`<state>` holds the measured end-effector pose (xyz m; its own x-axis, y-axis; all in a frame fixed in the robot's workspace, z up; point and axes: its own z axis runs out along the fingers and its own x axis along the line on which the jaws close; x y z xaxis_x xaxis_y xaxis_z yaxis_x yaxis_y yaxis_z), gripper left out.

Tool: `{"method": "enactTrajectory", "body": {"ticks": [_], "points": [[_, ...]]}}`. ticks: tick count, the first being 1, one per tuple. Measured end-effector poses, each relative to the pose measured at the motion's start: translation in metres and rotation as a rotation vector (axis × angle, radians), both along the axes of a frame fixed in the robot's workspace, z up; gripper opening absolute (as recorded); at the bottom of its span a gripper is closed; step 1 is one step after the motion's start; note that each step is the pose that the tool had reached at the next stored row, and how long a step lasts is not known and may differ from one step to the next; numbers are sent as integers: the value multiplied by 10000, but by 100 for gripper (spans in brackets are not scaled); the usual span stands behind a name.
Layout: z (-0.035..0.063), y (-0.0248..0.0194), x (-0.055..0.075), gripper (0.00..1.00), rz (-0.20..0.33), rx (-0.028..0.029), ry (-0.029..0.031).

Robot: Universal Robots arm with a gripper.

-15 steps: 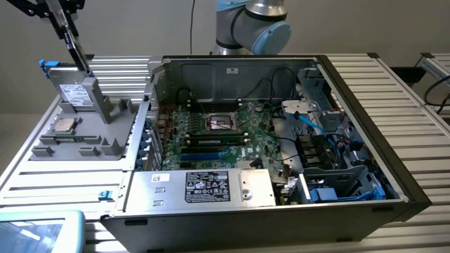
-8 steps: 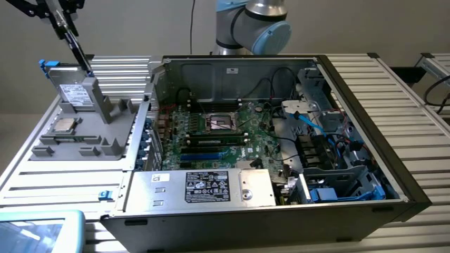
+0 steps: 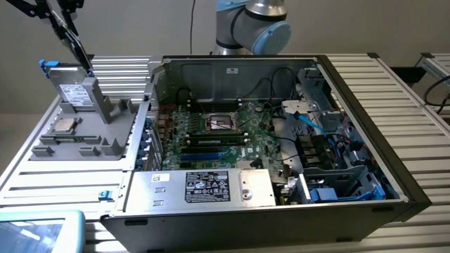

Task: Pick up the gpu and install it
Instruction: 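Pick up the gpu and move the gpu toward the slot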

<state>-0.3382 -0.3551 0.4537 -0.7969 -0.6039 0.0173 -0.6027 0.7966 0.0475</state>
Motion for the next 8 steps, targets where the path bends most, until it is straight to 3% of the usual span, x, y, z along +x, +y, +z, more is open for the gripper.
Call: {"method": "enactTrajectory", "body": {"ticks": [8], "points": [[-17,0,0,27,1317,0,-1]]}}
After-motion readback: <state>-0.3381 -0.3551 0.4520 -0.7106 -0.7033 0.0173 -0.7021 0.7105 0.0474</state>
